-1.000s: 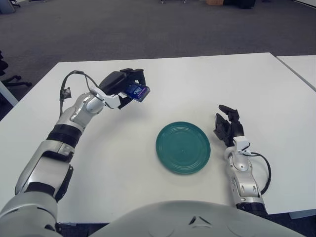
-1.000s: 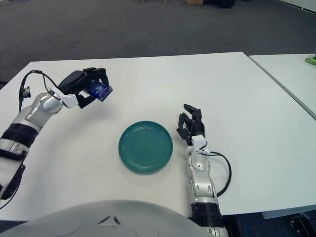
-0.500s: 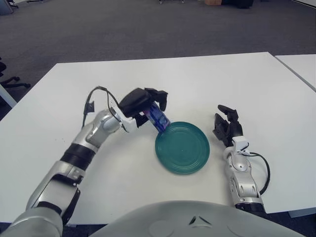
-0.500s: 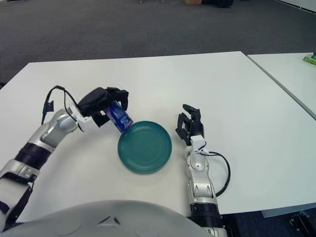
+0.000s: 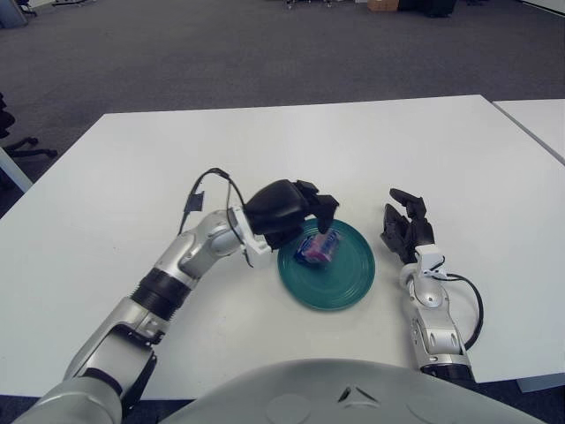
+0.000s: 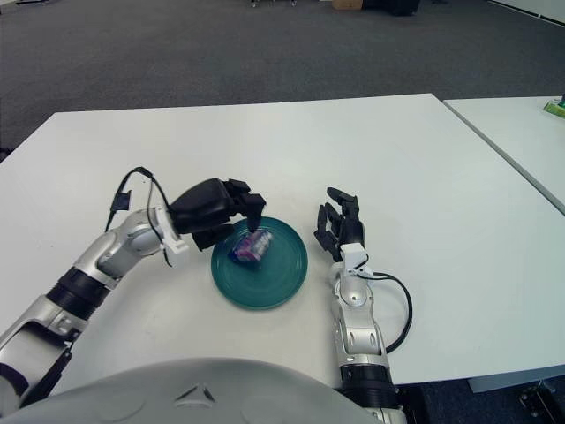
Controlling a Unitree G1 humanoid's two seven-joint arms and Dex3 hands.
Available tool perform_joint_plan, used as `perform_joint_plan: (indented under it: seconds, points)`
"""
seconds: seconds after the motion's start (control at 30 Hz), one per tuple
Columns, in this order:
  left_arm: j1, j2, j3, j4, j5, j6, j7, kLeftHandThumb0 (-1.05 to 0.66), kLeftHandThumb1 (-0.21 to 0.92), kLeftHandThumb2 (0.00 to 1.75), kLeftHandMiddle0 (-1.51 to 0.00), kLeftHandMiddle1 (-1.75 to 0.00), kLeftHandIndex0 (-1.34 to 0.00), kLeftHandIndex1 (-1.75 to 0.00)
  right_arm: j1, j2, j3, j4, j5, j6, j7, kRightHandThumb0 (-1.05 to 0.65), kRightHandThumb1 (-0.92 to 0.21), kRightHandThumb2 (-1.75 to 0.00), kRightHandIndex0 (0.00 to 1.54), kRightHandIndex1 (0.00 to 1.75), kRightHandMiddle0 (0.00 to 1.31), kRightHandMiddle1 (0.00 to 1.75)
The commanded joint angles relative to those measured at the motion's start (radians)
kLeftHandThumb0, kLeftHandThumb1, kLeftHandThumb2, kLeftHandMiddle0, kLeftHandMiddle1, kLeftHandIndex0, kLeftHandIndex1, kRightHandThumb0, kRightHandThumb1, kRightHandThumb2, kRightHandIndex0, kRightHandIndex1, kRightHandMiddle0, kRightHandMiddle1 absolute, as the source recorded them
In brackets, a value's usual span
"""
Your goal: Put the gum into the plate.
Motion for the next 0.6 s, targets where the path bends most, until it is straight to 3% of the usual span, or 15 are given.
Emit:
perform_joint_plan:
  seconds: [0.0, 0.23, 0.57]
  points:
    - [-0.053, 0.004, -0.02, 0.01, 0.022, -0.013, -0.035, 0.0, 0.05, 1.63, -0.79, -1.74, -0.6, -1.74, 0.065, 0.012, 0.007, 0.081, -0.002, 0.07, 0.003, -0.6, -0.92, -0.8, 0.46, 0.01, 0.0, 0.83]
    - [-0.054, 0.003, -0.042, -0.009, -0.062, 0.019, -0.174, 0.0, 0.05, 1.59, -0.82, -1.67, -0.6, -1.75, 0.061, 0.02, 0.005, 0.098, 0.014, 0.056, 0.011, -0.6, -0.92, -0.79, 0.46, 0.01, 0.0, 0.82]
    - [-0.061, -0.02, -0.064, -0.004, -0.071, 0.025, -0.224, 0.0, 0.07, 1.58, -0.79, -1.68, -0.6, -1.75, 0.064, 0.029, 0.002, 0.117, 0.022, 0.025, 0.004, -0.6, -0.92, -0.74, 0.49, 0.02, 0.0, 0.82]
